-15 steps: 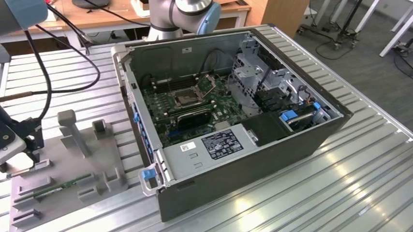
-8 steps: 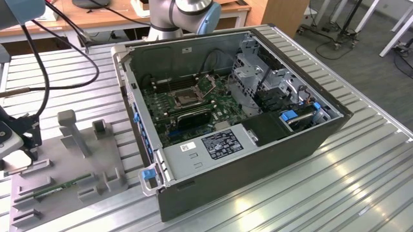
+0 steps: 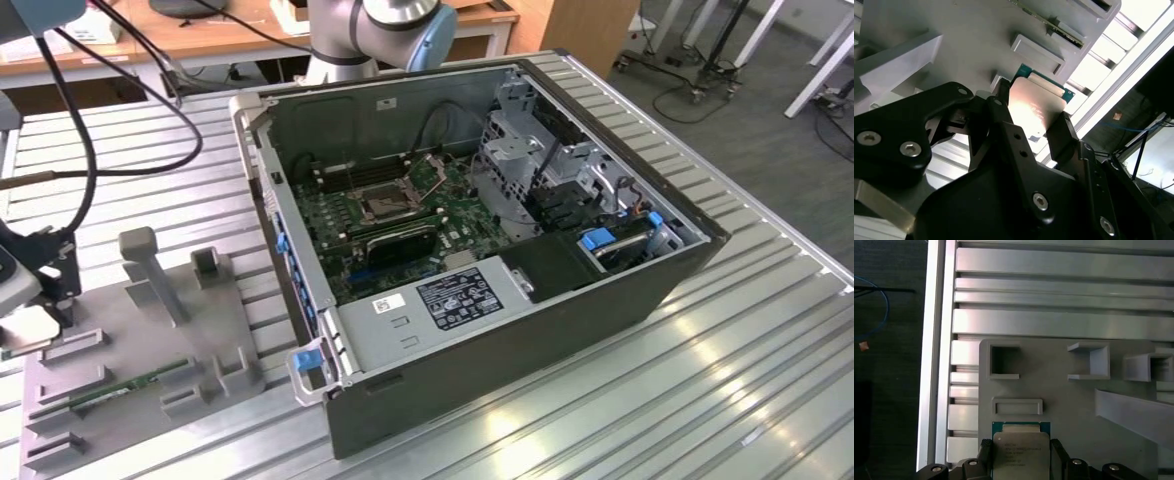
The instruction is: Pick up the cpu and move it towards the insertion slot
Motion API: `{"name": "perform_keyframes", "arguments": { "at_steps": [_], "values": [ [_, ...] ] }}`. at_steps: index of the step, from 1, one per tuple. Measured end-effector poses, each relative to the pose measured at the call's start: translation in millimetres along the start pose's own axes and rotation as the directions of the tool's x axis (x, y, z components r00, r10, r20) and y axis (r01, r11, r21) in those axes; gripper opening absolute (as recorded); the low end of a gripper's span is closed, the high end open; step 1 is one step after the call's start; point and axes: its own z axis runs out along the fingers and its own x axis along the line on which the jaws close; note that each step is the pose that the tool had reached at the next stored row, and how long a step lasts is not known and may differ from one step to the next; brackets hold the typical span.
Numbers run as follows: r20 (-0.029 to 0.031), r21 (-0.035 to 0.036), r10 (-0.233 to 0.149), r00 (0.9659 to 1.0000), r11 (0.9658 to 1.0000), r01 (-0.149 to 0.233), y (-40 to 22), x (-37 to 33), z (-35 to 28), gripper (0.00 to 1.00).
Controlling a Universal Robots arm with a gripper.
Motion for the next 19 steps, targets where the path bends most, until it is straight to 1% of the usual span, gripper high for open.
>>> {"name": "perform_keyframes", "arguments": {
  "at_steps": [3, 14, 19],
  "values": [
    [0.0001, -0.0001, 0.000, 1.0000, 1.0000, 0.000, 0.1, 0.0, -2.3, 0.55],
    [0.0000, 0.0000, 0.000, 1.0000, 1.0000, 0.000, 0.1, 0.0, -2.7, 0.55],
    [-0.0002, 0.0001, 0.000, 1.0000, 1.0000, 0.000, 0.2, 0.0, -5.8, 0.55]
  ]
}}
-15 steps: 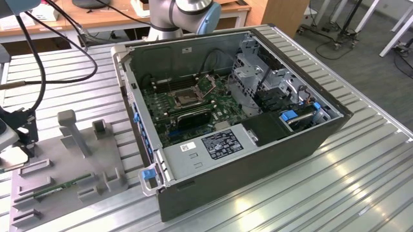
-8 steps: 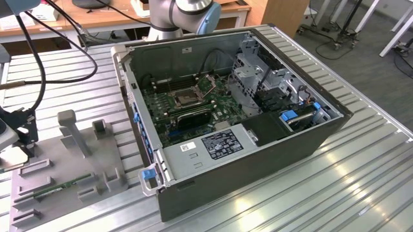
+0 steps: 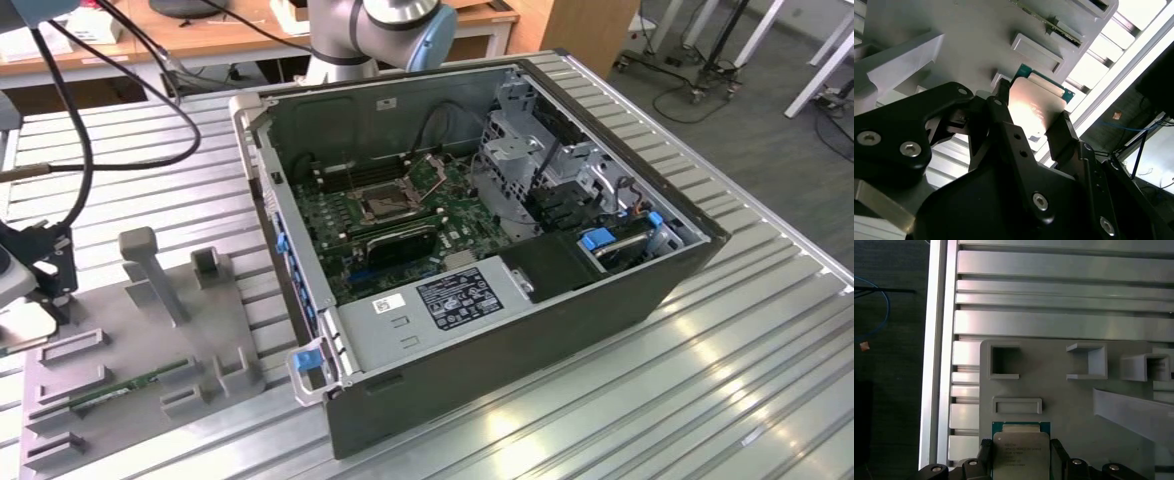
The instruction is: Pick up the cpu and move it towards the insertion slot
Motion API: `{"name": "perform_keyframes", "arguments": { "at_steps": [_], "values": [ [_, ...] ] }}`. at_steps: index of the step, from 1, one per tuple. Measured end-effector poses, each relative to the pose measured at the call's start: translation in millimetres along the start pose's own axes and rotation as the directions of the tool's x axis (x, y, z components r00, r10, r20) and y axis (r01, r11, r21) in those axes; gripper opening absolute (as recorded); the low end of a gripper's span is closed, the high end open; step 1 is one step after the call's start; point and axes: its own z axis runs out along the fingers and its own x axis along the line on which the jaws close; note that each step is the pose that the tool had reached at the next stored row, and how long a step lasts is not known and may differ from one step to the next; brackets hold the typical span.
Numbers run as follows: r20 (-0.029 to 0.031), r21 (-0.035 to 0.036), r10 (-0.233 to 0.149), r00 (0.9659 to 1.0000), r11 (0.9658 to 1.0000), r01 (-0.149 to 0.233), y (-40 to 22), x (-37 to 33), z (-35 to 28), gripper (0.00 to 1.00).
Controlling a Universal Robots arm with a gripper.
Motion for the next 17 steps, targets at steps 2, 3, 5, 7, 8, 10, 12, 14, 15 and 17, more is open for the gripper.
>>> {"name": "perform_keyframes", "arguments": {
  "at_steps": [2, 3, 5, 7, 8, 10, 12, 14, 15, 17],
  "values": [
    [0.0002, -0.0001, 0.000, 1.0000, 1.0000, 0.000, 0.1, 0.0, -1.7, 0.55],
    [0.0003, -0.0001, 0.000, 1.0000, 1.0000, 0.000, 0.1, 0.0, -2.6, 0.55],
    [0.0002, -0.0001, 0.000, 1.0000, 1.0000, 0.000, 0.2, 0.0, -4.6, 0.55],
    [0.0003, -0.0001, 0.000, 1.0000, 1.0000, 0.000, 0.3, 0.0, -6.6, 0.55],
    [0.0002, -0.0001, 0.000, 1.0000, 1.0000, 0.000, 0.3, 0.0, -7.7, 0.55],
    [0.0002, -0.0001, 0.000, 1.0000, 1.0000, 0.000, 0.4, 0.0, -10.0, 0.55],
    [0.0001, -0.0001, 0.000, 1.0000, 1.0000, 0.000, 0.5, 0.0, -12.2, 0.55],
    [0.0002, -0.0001, 0.000, 1.0000, 1.0000, 0.000, 0.5, 0.0, -14.4, 0.55],
    [0.0001, -0.0001, 0.000, 1.0000, 1.0000, 0.000, 0.6, 0.0, -15.4, 0.55],
    [0.0003, -0.0002, 0.000, 1.0000, 1.0000, 0.000, 0.6, 0.0, -16.7, 0.55]
  ]
}}
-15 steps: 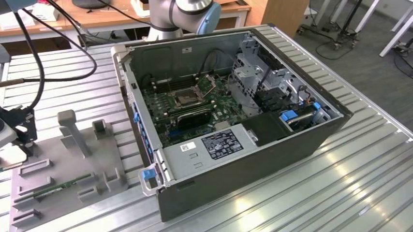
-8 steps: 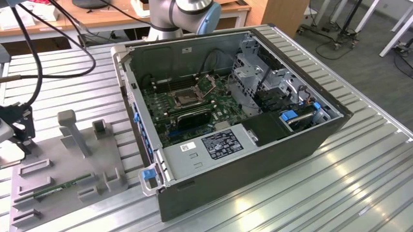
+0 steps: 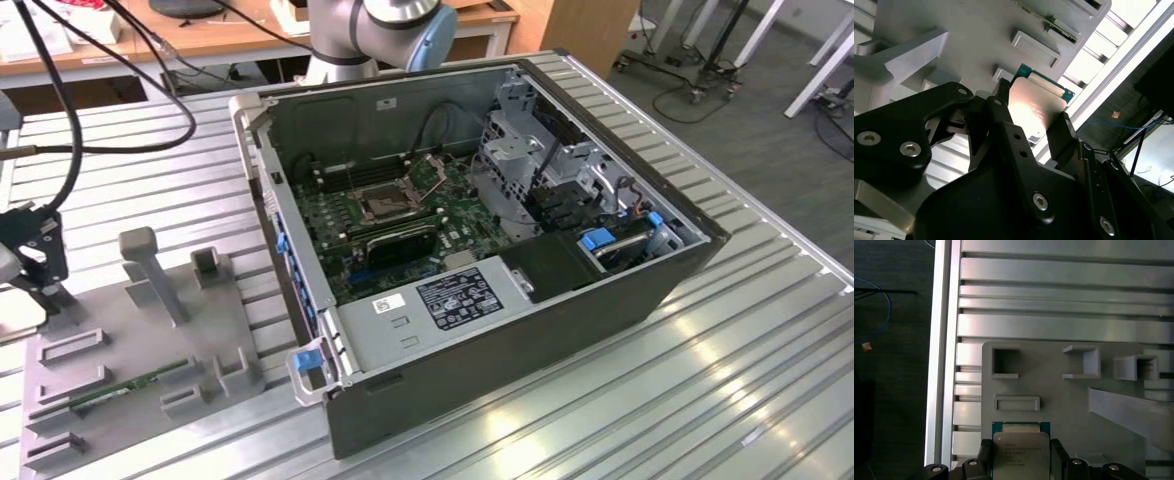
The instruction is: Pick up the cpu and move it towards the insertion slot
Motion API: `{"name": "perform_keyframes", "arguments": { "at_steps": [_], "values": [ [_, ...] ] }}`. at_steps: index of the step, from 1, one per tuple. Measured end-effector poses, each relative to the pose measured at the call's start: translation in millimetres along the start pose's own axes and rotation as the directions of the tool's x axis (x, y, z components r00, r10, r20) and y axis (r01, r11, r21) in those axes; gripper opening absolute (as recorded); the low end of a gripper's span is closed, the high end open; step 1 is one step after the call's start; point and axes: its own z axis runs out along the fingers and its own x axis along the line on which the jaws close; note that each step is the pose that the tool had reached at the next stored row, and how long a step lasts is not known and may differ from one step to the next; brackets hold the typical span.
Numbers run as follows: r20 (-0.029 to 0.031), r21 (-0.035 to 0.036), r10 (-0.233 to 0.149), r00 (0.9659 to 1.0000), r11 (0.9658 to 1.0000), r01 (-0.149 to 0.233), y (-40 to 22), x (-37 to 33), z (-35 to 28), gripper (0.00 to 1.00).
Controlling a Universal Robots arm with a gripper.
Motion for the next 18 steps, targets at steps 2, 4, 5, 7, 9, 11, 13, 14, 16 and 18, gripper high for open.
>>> {"name": "perform_keyframes", "arguments": {
  "at_steps": [2, 4, 5, 7, 9, 11, 13, 14, 16, 18],
  "values": [
    [0.0003, -0.0002, 0.000, 1.0000, 1.0000, 0.000, 0.0, 0.0, -0.2, 0.55],
    [0.0000, 0.0000, 0.000, 1.0000, 1.0000, 0.000, 0.1, 0.0, -2.0, 0.55],
    [-0.0001, 0.0001, 0.000, 1.0000, 1.0000, 0.000, 0.0, 0.0, -2.0, 0.55],
    [0.0000, 0.0000, 0.000, 1.0000, 1.0000, 0.000, 0.1, 0.0, -2.0, 0.55],
    [0.0000, 0.0001, 0.000, 1.0000, 1.0000, 0.000, 0.1, 0.0, -2.3, 0.55],
    [-0.0002, 0.0001, 0.000, 1.0000, 1.0000, 0.000, 0.1, 0.0, -2.9, 0.55],
    [-0.0001, 0.0001, 0.000, 1.0000, 1.0000, 0.000, 0.1, 0.0, -3.3, 0.55],
    [-0.0002, 0.0001, 0.000, 1.0000, 1.0000, 0.000, 0.1, 0.0, -3.7, 0.55],
    [-0.0002, 0.0001, 0.000, 1.0000, 1.0000, 0.000, 0.2, 0.0, -4.4, 0.55],
    [-0.0001, 0.0001, 0.000, 1.0000, 1.0000, 0.000, 0.2, 0.0, -5.5, 0.55]
  ]
}}
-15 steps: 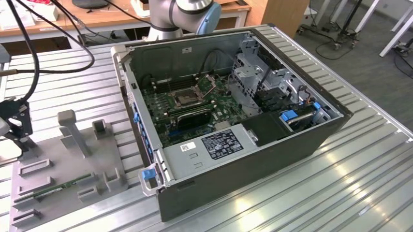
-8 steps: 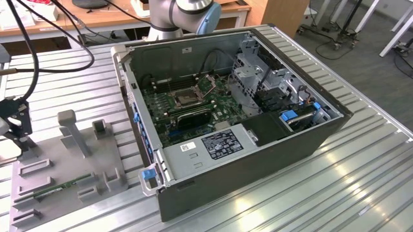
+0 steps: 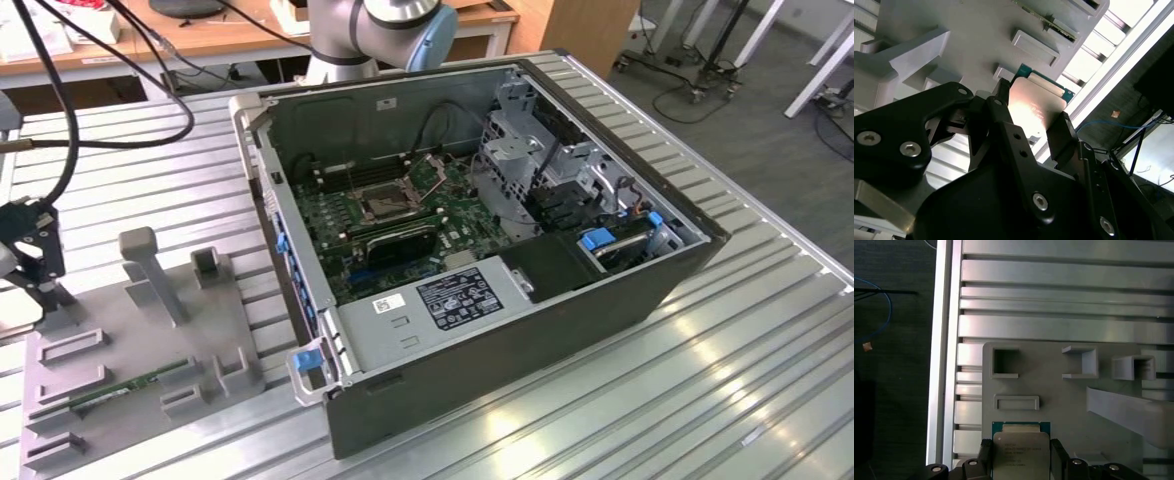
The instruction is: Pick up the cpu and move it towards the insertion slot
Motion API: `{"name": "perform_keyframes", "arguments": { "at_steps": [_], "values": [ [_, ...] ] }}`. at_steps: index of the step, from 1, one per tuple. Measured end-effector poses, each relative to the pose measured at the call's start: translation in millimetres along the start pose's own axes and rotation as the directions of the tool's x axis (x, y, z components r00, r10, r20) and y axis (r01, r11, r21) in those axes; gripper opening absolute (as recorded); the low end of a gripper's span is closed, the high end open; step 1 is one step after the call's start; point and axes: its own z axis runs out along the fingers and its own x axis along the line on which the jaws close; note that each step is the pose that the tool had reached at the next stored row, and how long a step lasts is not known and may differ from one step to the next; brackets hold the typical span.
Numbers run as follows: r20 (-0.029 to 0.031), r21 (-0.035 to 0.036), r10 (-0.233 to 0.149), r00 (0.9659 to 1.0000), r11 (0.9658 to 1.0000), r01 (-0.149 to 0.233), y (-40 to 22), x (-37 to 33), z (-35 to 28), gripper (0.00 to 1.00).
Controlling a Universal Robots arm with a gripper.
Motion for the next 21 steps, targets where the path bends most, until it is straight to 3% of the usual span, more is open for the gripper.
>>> {"name": "perform_keyframes", "arguments": {
  "at_steps": [21],
  "values": [
    [-0.0001, 0.0001, 0.000, 1.0000, 1.0000, 0.000, 0.2, 0.0, -5.0, 0.55]
  ]
}}
